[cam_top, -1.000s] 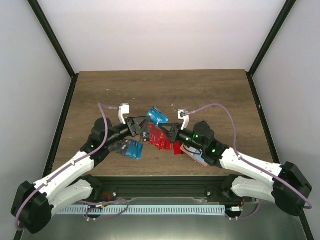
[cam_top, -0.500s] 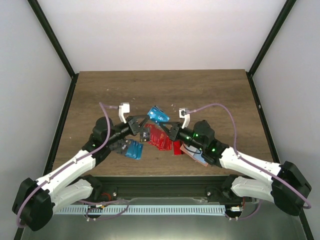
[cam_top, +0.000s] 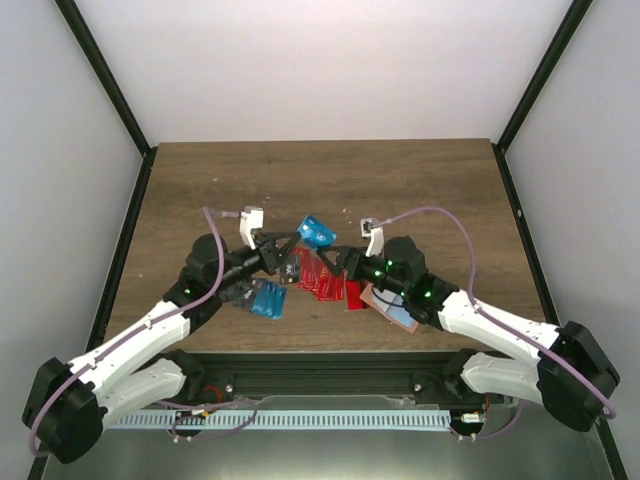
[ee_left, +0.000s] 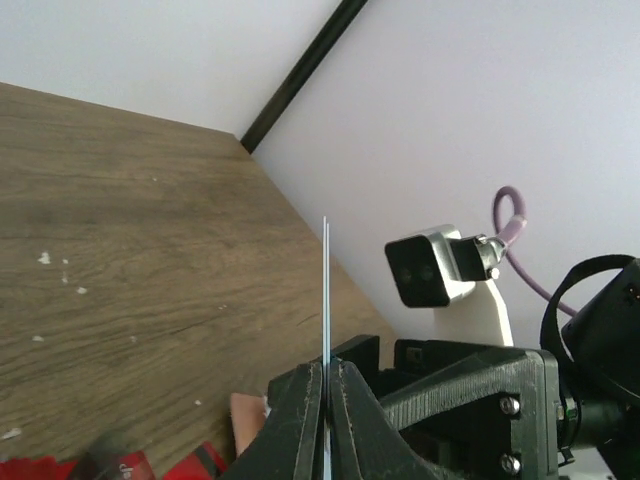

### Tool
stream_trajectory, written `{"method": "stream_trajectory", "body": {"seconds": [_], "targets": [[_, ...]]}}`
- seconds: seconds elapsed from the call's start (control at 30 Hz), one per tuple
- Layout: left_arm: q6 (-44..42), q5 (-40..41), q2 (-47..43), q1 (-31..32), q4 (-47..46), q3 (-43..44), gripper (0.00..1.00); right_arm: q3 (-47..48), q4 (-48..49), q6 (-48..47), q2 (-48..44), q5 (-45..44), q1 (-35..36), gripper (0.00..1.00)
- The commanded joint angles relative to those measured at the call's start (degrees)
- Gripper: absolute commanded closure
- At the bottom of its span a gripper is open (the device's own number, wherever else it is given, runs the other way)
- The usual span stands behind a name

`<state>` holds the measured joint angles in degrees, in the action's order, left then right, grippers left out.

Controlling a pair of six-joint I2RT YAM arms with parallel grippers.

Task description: Put the credit cards into the card holder

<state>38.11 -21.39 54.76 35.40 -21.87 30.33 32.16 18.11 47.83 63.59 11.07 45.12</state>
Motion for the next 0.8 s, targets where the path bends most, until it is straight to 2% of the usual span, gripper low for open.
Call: {"method": "stream_trajectory", "body": {"seconds": [0.0, 0.07, 0.23, 0.43, 0.5, 0.57, 0.77], "targets": [[-7.5, 3.5, -0.5, -0.1, 6.8, 3.4, 0.96, 2.0, -7.1, -4.5, -2.3, 0.7, -3.3, 0.08], [-10.0, 3.6, 0.1, -0.2, 10.3, 5.4, 0.96, 2.5, -9.3, -7.5, -3.8, 1.0, -4.2, 0.0], [-16.0, -3.2, 2.2, -0.3, 20.0, 11.8, 0.96, 4.2, -13.6, -15.9, -8.0, 2.6, -4.5, 0.0], [-22.3, -17.3, 7.4, -0.3, 32.8, 22.7, 0.96, 4.8, -14.5, -21.1, -11.5, 11.7, -4.6, 0.0], [-24.1, -19.5, 8.4, -0.3, 36.0, 25.2, 0.96, 4.6, -15.2, -21.4, -12.4, 14.1, -4.6, 0.0], [-25.7, -21.1, 8.9, -0.3, 38.3, 26.8, 0.96, 3.5, -15.3, -20.9, -14.2, 15.7, -4.5, 0.04], [-27.9, -28.1, 10.7, -0.3, 41.6, 29.6, 0.96, 0.3, -15.4, -19.3, -20.2, 18.0, -4.5, 0.25]]}}
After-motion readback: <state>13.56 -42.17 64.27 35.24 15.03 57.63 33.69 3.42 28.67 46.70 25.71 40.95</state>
